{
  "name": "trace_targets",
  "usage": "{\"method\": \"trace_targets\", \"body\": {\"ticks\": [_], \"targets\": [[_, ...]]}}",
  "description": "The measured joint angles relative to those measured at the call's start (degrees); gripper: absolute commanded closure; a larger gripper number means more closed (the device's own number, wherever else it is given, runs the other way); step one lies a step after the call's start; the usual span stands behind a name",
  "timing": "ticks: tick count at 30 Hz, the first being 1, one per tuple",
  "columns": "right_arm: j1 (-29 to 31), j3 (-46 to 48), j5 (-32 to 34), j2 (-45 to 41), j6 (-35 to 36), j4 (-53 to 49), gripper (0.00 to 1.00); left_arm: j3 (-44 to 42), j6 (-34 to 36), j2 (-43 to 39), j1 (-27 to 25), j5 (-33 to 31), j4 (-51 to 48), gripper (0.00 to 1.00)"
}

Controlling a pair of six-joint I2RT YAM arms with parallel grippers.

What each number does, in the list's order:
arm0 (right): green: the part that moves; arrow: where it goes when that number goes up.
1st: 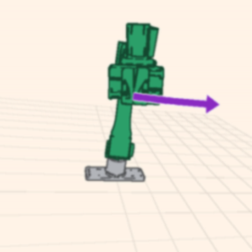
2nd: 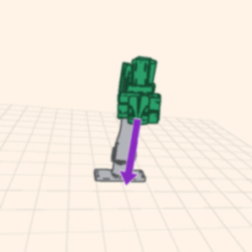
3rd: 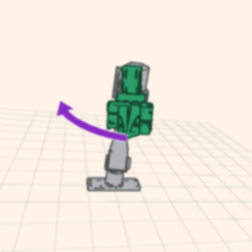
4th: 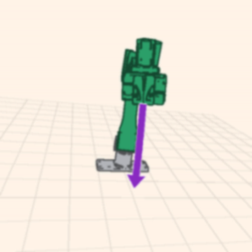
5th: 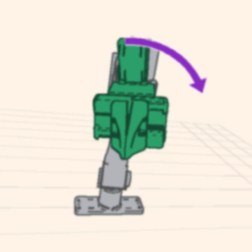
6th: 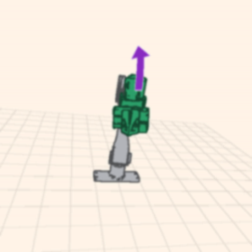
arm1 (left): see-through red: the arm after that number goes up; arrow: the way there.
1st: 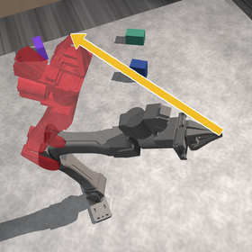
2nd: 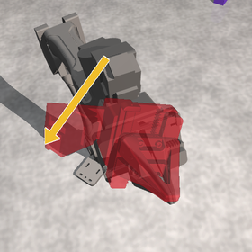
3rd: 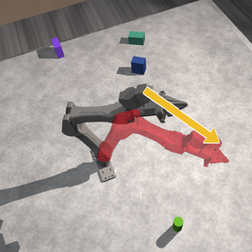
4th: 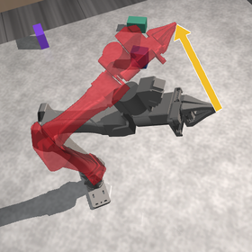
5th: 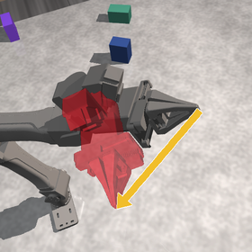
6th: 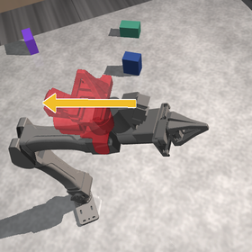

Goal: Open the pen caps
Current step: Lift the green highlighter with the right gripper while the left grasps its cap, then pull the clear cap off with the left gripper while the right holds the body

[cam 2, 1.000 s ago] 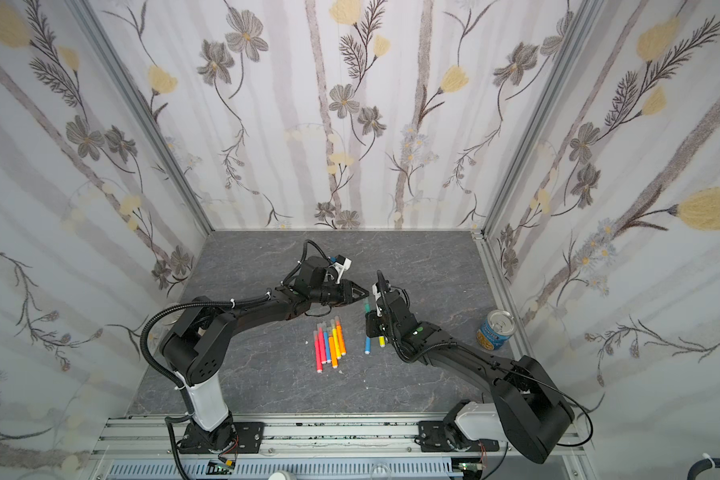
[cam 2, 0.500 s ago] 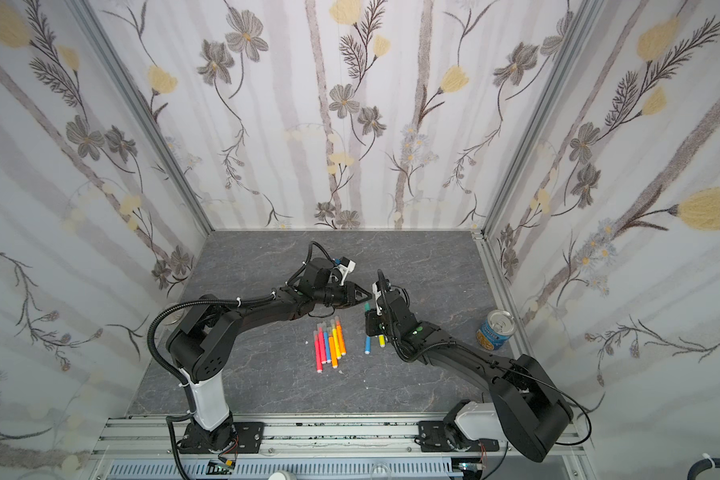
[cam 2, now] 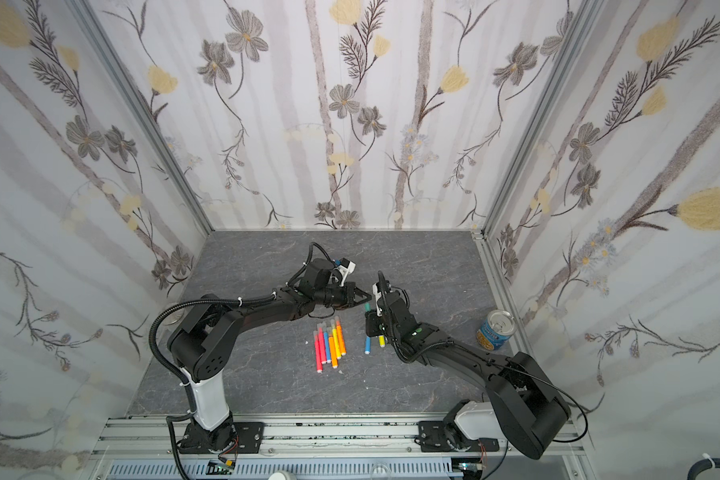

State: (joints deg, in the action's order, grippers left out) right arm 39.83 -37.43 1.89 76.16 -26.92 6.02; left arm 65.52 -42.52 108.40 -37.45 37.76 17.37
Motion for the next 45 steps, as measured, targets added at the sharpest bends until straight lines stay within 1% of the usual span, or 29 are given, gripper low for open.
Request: {"method": "trace_targets", "body": {"ticks": [3, 6, 8, 12, 15, 16, 22, 25, 27, 35, 38, 45], "targets": [[0.00, 0.24, -0.02, 0.00, -0.02, 0.42, 0.78, 0.00, 0.00, 0.04, 0.00, 0.07, 0.17, 1.00], [-0.07, 0.28, -0.22, 0.07, 0.00, 0.61, 0.70, 0.00, 0.00, 0.04, -0.04, 0.55, 0.48, 1.00], [-0.07, 0.28, -0.24, 0.35, 0.00, 0.98, 0.67, 0.00, 0.00, 0.04, -0.07, 0.79, 0.76, 1.00], [-0.37, -0.33, -0.96, 1.81, 0.02, 1.64, 0.65, 0.00, 0.00, -0.09, -0.07, 1.14, 0.92, 1.00], [-0.66, -1.11, -1.51, 3.30, 0.28, 2.47, 0.67, 0.00, 0.00, -0.37, -0.04, 1.33, 1.03, 1.00], [-0.68, -1.42, -1.53, 3.78, 0.42, 2.62, 0.69, -0.02, 0.00, -0.52, -0.04, 1.44, 1.22, 1.00], [-0.74, -2.19, -1.73, 4.81, 0.48, 3.15, 0.92, -0.31, -0.11, -1.33, 0.26, 1.55, 1.86, 1.00], [-0.79, -2.19, -2.01, 4.79, 0.61, 3.34, 0.98, -0.55, -0.09, -1.44, 0.70, 1.75, 2.12, 1.00], [-0.79, -1.99, -2.40, 4.79, 0.61, 3.61, 1.00, -0.70, -0.11, -1.46, 1.07, 2.56, 2.19, 1.00], [-0.48, -1.60, -4.17, 4.81, 0.11, 6.25, 1.00, -1.03, 0.31, -2.03, 3.02, 4.90, 2.05, 1.00], [-0.17, -1.16, -3.87, 4.90, -0.70, 7.06, 1.00, -0.20, 0.46, -1.20, 3.45, 6.43, 1.49, 1.00], [0.44, -0.13, -3.41, 5.33, -1.77, 9.44, 1.00, 0.55, 1.75, -0.90, 4.04, 7.23, -0.87, 1.00]]}}
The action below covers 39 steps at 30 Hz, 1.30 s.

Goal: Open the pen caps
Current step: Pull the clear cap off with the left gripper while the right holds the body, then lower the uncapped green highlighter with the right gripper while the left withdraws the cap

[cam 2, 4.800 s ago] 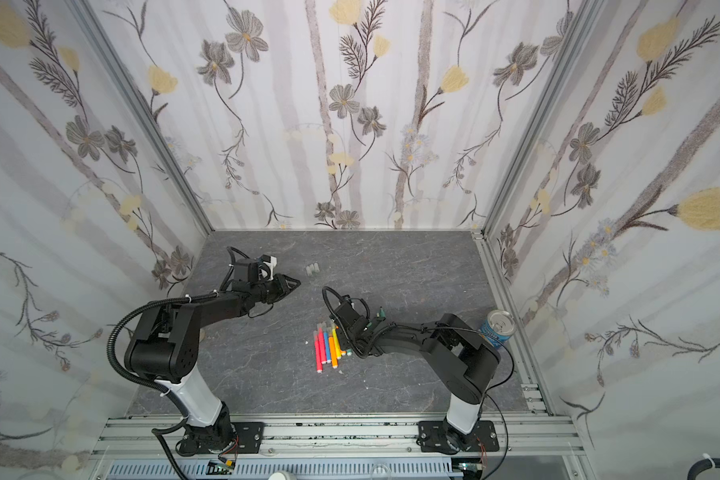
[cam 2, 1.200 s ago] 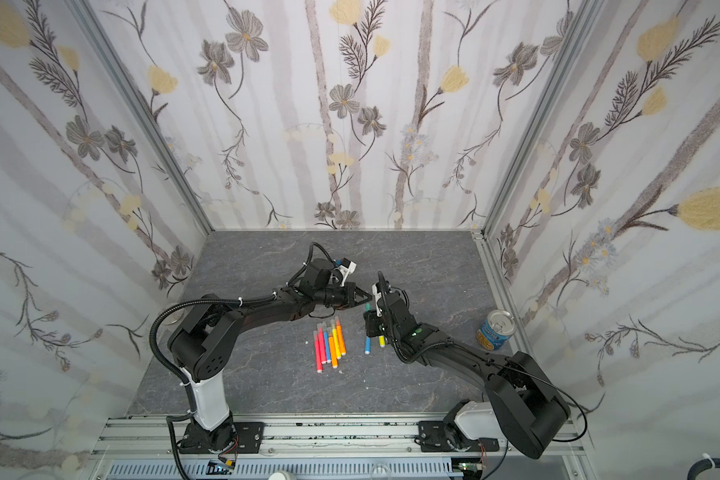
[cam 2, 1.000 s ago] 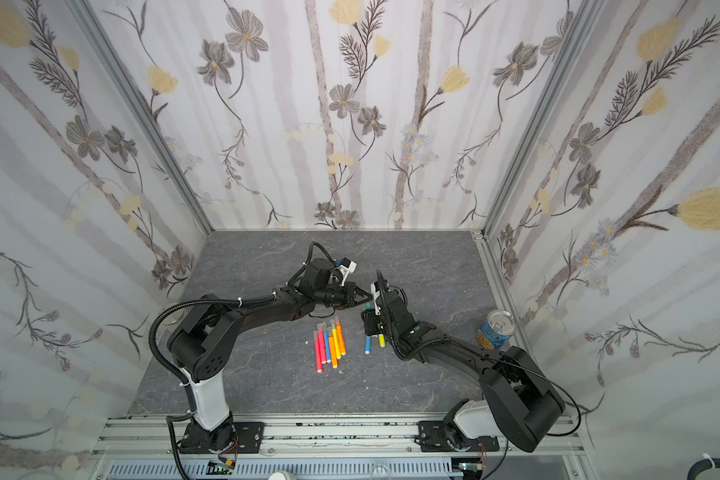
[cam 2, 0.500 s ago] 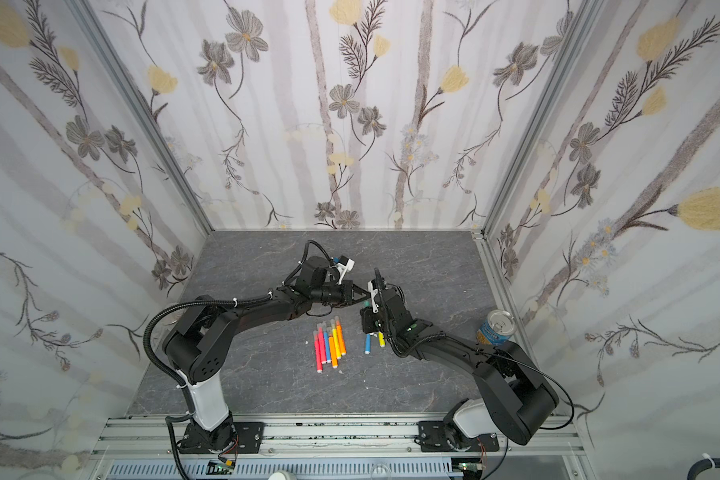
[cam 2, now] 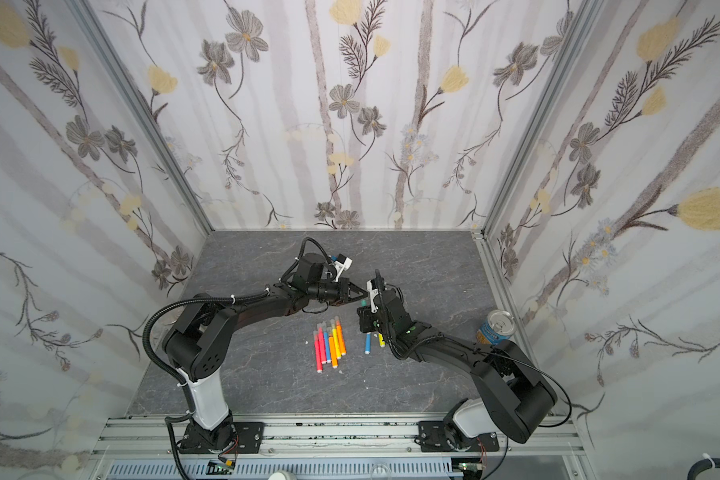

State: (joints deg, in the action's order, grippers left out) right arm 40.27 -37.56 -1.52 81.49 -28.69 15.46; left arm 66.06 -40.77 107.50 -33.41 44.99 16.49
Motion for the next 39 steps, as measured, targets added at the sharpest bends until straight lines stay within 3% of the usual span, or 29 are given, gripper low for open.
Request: {"method": "trace_targets", "body": {"ticks": [11, 13, 16, 24, 39], "targets": [[1.38, 1.99, -0.66, -0.07, -0.39, 3.96, 1.00, -2.60, 0.00, -1.07, 2.51, 3.04, 0.15, 1.00], [1.99, 2.78, -0.98, -0.83, -0.85, 0.15, 1.00, -2.64, 0.90, -1.07, 4.46, -3.78, 1.33, 1.00], [2.49, 2.99, -1.01, -1.27, -0.94, -1.86, 1.00, -3.04, 1.44, -1.07, 6.49, -9.11, 1.20, 1.00], [4.22, 3.54, -0.44, -2.14, -1.64, -2.12, 1.00, -4.90, 2.12, -2.75, 9.84, -12.11, 1.18, 1.00], [7.93, 2.45, 1.97, 0.35, -3.80, -3.76, 1.00, -10.82, 4.28, -6.97, 17.46, -11.74, 1.25, 1.00]]}}
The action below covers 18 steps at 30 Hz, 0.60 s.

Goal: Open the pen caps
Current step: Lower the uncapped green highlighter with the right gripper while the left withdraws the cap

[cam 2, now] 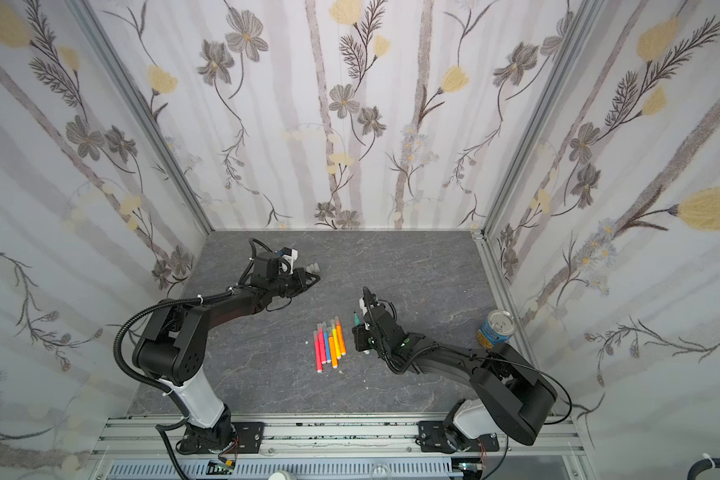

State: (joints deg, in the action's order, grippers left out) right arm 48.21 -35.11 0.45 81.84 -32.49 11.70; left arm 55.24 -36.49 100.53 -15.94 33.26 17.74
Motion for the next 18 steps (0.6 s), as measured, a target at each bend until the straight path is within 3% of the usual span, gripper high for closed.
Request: {"method": "trace_targets", "body": {"ticks": [18], "targets": [[1.49, -9.25, 6.71, 12.13, -3.04, -8.83, 1.00, -4.81, 1.77, -2.64, 4.83, 1.36, 0.02, 1.00]]}}
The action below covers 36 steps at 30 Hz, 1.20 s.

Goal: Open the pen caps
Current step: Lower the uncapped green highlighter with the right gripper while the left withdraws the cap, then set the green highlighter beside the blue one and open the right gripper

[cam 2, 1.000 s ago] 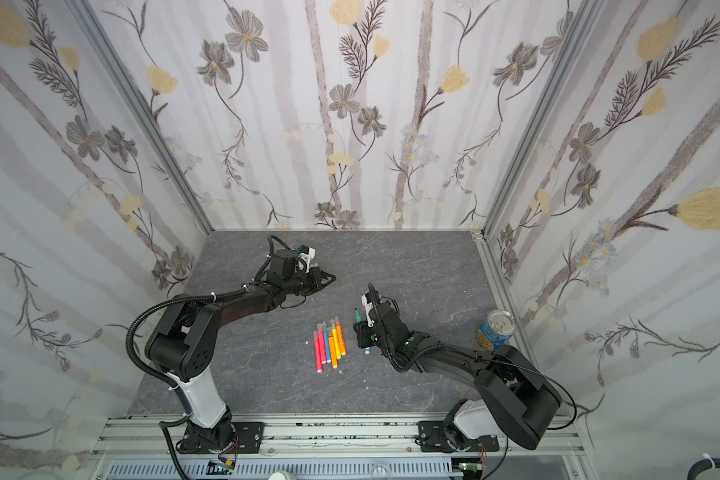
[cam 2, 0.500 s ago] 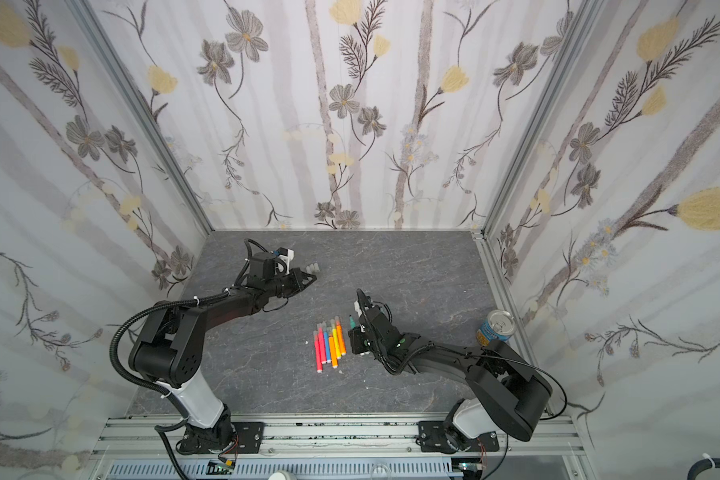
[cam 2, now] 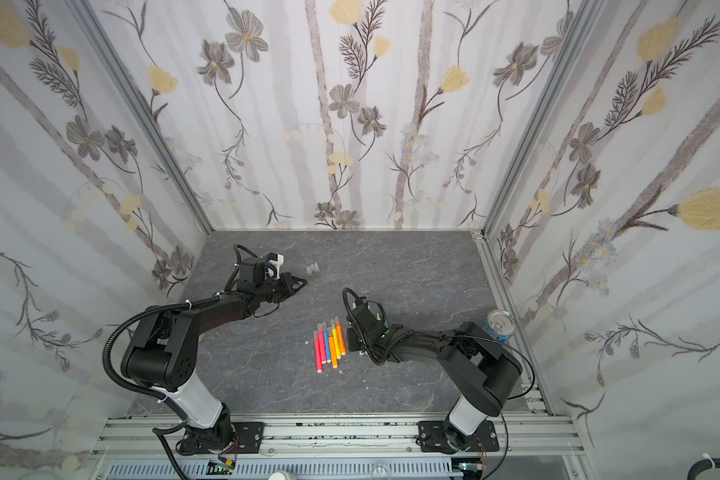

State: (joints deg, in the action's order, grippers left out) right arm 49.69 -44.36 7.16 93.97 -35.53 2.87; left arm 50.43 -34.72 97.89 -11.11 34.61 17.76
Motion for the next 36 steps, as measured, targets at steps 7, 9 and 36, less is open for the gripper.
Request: {"method": "trace_targets", "body": {"ticks": [7, 9, 36], "targets": [[0.31, -1.01, 1.81, 1.49, -0.24, -2.32, 1.00, 0.00, 0.04, 0.22, 0.76, 0.63, 0.07, 1.00], [0.42, -1.14, 2.21, 1.73, -0.31, -2.86, 1.00, 0.02, 0.04, 0.44, 1.01, 0.83, 0.11, 1.00], [0.59, -5.68, 10.21, 3.32, 3.67, -12.57, 0.91, -0.33, 0.02, 1.92, 1.84, 1.66, 2.10, 1.00]]}}
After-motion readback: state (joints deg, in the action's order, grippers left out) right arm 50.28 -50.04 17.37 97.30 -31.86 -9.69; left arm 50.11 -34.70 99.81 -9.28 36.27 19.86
